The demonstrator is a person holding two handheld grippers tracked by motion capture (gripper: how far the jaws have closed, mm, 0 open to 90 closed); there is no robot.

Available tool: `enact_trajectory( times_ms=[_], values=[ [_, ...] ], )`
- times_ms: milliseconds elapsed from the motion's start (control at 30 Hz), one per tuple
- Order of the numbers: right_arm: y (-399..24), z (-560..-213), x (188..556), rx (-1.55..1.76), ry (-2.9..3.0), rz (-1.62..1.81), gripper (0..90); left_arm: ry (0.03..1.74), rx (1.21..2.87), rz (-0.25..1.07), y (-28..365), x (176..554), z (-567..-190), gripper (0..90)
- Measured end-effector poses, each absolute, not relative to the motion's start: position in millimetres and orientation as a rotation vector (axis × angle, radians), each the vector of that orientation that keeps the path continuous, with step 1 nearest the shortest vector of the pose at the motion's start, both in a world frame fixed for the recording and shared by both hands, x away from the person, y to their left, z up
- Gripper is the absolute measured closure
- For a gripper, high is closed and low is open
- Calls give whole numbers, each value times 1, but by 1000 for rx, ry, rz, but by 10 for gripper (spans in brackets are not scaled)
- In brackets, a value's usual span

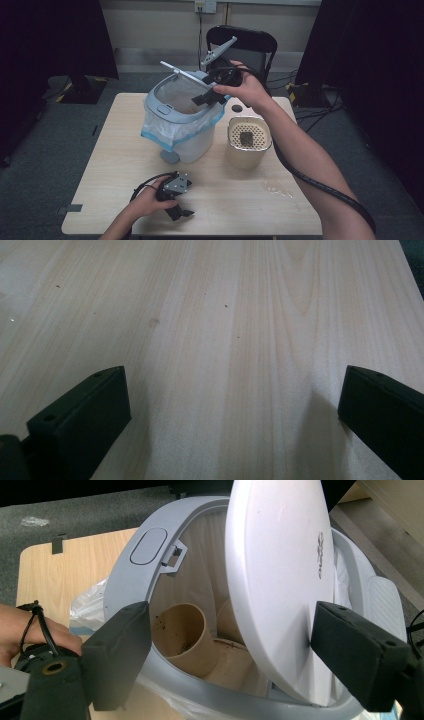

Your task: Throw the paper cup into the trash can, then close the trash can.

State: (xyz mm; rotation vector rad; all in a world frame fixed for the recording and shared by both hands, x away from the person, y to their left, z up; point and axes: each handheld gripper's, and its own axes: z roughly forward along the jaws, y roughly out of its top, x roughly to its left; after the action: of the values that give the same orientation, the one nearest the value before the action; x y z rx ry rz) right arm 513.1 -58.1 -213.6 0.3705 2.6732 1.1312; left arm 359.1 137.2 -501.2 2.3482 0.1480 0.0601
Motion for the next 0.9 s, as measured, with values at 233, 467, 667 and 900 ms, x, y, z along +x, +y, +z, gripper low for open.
enact_trajectory(
  times_ms=[233, 467, 667, 900],
  values=[
    [-56, -215, 511, 368, 2682, 1137, 162, 144, 2343, 57, 137, 359, -501, 0],
    [-50, -214, 506, 349, 2688, 1147, 163, 142, 2340, 55, 137, 359, -502, 0],
    [-46, -217, 505, 341, 2701, 1147, 163, 142, 2336, 53, 137, 359, -502, 0],
    [-45, -220, 504, 347, 2702, 1166, 173, 142, 2336, 54, 137, 359, -502, 0]
  ],
)
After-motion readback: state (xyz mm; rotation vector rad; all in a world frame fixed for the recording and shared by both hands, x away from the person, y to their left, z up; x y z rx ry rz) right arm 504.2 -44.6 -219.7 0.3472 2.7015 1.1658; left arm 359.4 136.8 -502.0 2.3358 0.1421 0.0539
